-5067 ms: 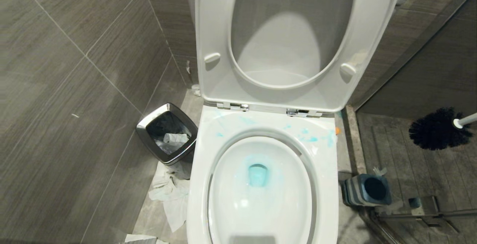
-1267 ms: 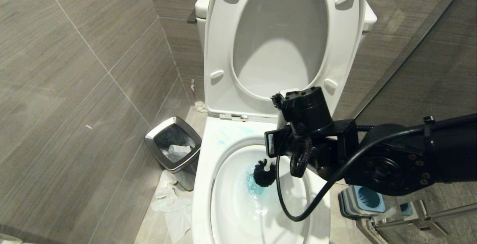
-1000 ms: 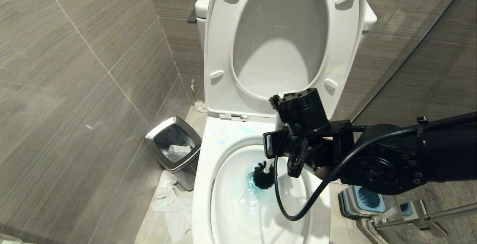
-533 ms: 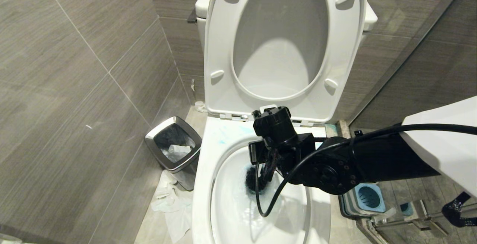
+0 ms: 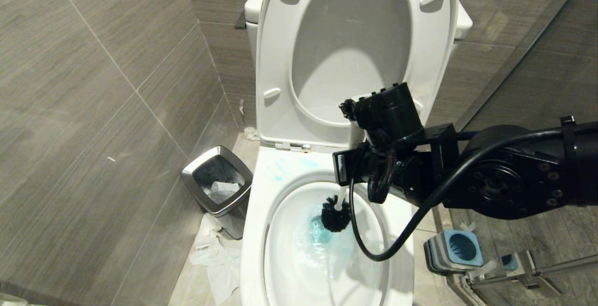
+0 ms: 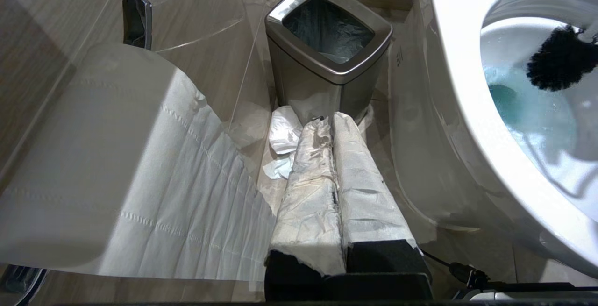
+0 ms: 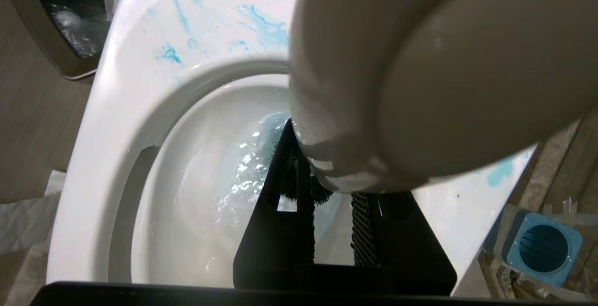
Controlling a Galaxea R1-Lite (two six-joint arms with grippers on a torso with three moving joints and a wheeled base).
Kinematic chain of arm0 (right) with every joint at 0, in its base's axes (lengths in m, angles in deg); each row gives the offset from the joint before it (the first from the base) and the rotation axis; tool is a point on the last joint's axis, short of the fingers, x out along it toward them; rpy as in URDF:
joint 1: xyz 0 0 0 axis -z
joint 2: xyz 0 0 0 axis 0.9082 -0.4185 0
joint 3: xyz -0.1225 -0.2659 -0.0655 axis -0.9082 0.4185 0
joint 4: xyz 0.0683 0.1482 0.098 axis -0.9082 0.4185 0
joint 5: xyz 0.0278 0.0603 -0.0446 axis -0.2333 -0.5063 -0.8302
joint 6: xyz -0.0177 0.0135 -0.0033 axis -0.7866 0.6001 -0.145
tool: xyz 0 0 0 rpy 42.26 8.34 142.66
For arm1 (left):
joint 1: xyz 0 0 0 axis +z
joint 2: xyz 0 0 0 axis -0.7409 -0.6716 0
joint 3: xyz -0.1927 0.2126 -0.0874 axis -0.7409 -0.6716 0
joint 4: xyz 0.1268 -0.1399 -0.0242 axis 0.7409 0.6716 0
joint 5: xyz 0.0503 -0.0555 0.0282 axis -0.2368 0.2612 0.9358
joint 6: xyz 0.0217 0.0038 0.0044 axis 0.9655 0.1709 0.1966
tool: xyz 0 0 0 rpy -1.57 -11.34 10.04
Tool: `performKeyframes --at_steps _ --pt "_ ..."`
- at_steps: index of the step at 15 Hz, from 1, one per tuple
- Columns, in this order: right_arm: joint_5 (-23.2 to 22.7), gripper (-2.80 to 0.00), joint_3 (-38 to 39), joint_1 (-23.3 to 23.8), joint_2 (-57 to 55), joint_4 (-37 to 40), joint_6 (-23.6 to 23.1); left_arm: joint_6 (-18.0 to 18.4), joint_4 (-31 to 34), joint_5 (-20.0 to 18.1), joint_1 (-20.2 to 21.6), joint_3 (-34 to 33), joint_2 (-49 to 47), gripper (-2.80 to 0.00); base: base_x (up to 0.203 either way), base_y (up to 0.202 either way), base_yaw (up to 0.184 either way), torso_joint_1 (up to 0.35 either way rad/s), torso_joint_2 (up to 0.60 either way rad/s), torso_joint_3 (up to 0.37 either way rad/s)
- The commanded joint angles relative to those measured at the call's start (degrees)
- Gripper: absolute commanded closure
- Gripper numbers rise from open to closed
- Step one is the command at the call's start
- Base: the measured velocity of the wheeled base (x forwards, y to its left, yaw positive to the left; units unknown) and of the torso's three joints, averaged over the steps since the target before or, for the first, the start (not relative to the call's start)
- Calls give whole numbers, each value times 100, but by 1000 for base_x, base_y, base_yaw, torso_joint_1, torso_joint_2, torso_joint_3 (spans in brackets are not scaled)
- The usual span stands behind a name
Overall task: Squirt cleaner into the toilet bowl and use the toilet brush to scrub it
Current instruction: Scrub the toilet bowl
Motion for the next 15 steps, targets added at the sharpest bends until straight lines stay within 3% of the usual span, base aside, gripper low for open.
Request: performKeyframes --at_steps 1,8,15 --pt "24 0 -76 -8 -402 -13 29 5 -1 1 0 -9 -5 0 0 0 0 0 0 0" --pt "57 0 -554 -59 -1615 -52 46 5 -1 1 4 -9 -5 0 0 0 0 0 0 0" --pt "90 0 -285 -257 73 154 67 5 -1 1 6 -9 -5 0 0 0 0 0 0 0"
